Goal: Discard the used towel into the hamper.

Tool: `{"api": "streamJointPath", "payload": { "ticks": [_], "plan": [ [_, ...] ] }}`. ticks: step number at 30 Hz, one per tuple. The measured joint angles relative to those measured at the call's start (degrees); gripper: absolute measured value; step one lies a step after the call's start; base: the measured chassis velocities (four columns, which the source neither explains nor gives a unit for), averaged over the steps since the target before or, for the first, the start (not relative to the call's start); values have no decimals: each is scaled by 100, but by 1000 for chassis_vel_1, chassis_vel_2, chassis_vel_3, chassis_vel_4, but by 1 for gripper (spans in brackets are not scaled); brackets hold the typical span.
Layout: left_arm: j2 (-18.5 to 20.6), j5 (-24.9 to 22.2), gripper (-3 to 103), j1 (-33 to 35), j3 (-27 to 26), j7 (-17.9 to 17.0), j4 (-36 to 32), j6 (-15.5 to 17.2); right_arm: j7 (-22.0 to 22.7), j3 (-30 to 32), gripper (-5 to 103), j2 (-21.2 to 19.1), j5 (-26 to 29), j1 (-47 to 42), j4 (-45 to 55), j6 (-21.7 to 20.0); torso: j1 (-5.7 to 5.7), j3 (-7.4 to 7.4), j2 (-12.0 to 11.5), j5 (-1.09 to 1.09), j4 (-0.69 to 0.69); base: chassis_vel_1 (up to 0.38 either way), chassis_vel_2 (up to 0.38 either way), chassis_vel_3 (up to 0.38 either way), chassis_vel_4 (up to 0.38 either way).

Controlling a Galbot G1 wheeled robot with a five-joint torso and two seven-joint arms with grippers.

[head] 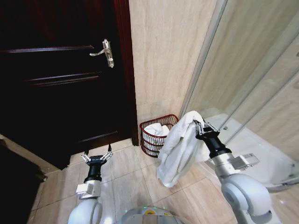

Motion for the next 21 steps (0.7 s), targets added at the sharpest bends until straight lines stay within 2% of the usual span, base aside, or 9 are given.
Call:
{"api": "streamJointPath", "payload": {
  "ticks": [21],
  "plan": [
    [0,67,100,75,-42,92,-90,-32,-4,66,6,-299,400,388,0,-104,191,297,489,0,0,0,0,0,0]
  ]
}}
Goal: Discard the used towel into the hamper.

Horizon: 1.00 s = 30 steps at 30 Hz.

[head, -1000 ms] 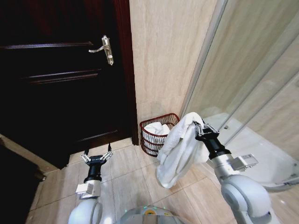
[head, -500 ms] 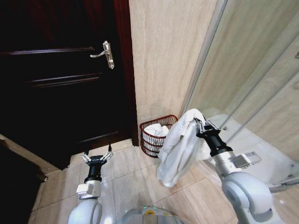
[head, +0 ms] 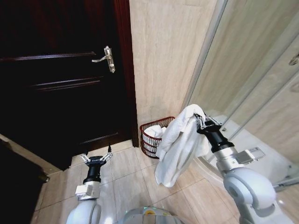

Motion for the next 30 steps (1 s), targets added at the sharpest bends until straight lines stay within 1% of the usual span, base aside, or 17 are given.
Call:
{"api": "streamJointPath", "payload": {
  "ticks": [7,14,23,26,27,30],
  "plan": [
    [0,3,100,-77,36,3,12,20,9,52,6,-39,116,79,0,-79,61,100,160,0,0,0,0,0,0],
    [0,-16,100,-5,22,16,12,12,14,49,6,-33,206,234,0,-158,127,195,324,0,0,0,0,0,0],
    [0,-43,100,45,3,81,67,-89,71,19,6,-118,341,494,0,-289,207,320,526,0,0,0,0,0,0],
    [0,-42,100,68,1,87,80,-104,165,89,6,-325,557,713,1,-368,248,377,623,0,0,0,0,0,0],
    [0,-42,100,68,1,87,80,-104,165,89,6,-325,557,713,1,-368,248,377,623,0,0,0,0,0,0],
    [0,-33,100,88,1,95,68,-125,211,265,6,-605,889,1003,1,-423,284,432,715,-1,0,0,0,0,0]
  ]
}}
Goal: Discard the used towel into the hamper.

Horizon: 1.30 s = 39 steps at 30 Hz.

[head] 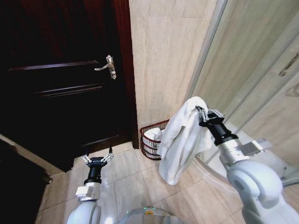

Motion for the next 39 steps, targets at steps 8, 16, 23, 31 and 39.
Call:
{"api": "streamJointPath", "payload": {
  "ticks": [8,16,23,31,39],
  "plan": [
    [0,81,100,161,-32,8,-48,-174,159,73,6,-449,647,755,-8,-177,86,122,208,0,0,0,0,0,0],
    [1,138,100,400,-47,-81,5,-490,439,-230,6,-782,1498,2067,-561,-483,168,232,400,1,1,0,0,0,0],
    [0,203,100,431,-45,-85,89,-624,376,-435,6,-1064,1921,3078,-1360,-563,235,320,554,1,0,0,0,0,0],
    [1,251,100,355,-37,-81,106,-585,316,-1090,6,-1256,2179,4453,-2238,-594,316,436,751,0,-1,0,0,0,0],
    [0,235,100,258,-69,-80,103,-423,1374,-2468,6,-609,2542,6006,-3044,-606,407,562,967,-2,2,0,0,0,0]
  ]
}}
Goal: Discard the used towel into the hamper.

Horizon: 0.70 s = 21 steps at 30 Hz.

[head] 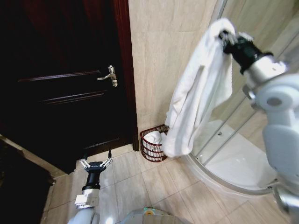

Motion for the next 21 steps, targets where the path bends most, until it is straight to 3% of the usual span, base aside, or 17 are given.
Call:
{"api": "streamJointPath", "payload": {
  "ticks": [4,9,21],
  "plan": [
    [0,-23,100,-77,-18,-2,-7,104,193,-422,6,421,-533,223,-569,336,52,63,110,2,-1,0,0,0,0],
    [0,-34,100,-147,-15,1,-3,171,288,-548,6,653,-752,427,-857,451,93,116,210,1,-2,0,0,0,0],
    [0,-261,100,-247,-65,5,111,181,-128,-897,6,1144,-1344,957,-1842,638,239,308,546,2,-2,0,0,0,0]
  ]
}}
